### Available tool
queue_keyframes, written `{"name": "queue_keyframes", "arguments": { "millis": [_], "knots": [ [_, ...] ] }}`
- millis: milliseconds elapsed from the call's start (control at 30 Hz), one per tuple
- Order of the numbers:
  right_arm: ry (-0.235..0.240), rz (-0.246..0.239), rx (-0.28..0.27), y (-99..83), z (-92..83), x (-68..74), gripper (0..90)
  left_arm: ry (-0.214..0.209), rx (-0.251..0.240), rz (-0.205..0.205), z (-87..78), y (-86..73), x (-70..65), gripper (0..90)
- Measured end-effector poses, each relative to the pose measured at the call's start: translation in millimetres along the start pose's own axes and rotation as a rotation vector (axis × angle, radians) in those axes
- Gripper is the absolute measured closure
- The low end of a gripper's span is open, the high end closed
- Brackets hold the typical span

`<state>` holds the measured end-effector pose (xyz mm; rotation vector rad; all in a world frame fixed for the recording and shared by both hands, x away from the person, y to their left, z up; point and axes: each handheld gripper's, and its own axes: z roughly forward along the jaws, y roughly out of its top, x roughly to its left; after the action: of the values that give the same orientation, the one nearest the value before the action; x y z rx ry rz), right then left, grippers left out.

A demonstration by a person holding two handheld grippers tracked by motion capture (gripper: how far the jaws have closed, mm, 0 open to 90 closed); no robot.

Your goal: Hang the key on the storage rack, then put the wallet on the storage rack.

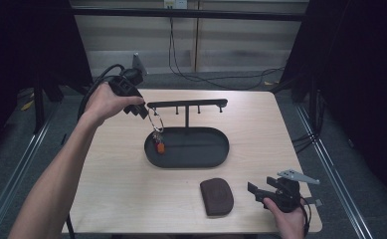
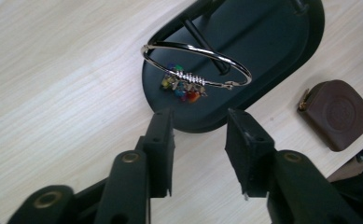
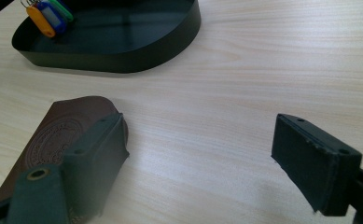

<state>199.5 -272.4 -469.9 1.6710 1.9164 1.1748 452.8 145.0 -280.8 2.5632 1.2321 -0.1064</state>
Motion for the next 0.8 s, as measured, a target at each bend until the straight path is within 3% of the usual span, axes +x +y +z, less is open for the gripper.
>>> {"name": "queue_keyframes", "arguments": {
  "millis": [167, 267, 467, 500, 633, 667, 800],
  "knots": [
    [-0.002, -0.004, 0.002, -0.2, 0.0, 0.6, 17.7, -0.011, -0.035, 0.014, 0.6, -11.5, -0.9, 51.5],
    [-0.005, -0.002, 0.000, -0.3, -0.1, 0.0, 17.8, 0.010, -0.034, 0.004, 1.2, -15.4, -1.3, 45.2],
    [-0.002, -0.003, 0.002, 0.5, 1.4, 0.0, 17.8, -0.016, -0.089, 0.032, -1.4, -25.4, -5.9, 41.7],
    [-0.001, -0.003, 0.001, 0.3, 1.1, -0.2, 17.8, -0.036, -0.116, 0.043, 1.5, -30.9, -7.1, 40.4],
    [-0.004, -0.002, 0.001, 0.0, 0.5, -0.3, 17.8, -0.041, -0.125, 0.045, 8.4, -38.6, -10.4, 37.2],
    [-0.007, -0.005, -0.001, 0.2, 0.2, 0.3, 17.7, -0.073, -0.147, 0.064, 11.6, -45.1, -12.6, 36.9],
    [-0.005, -0.007, 0.003, 0.1, 1.3, 0.8, 17.8, -0.092, -0.169, 0.075, 16.9, -52.4, -15.7, 33.6]
  ]
}}
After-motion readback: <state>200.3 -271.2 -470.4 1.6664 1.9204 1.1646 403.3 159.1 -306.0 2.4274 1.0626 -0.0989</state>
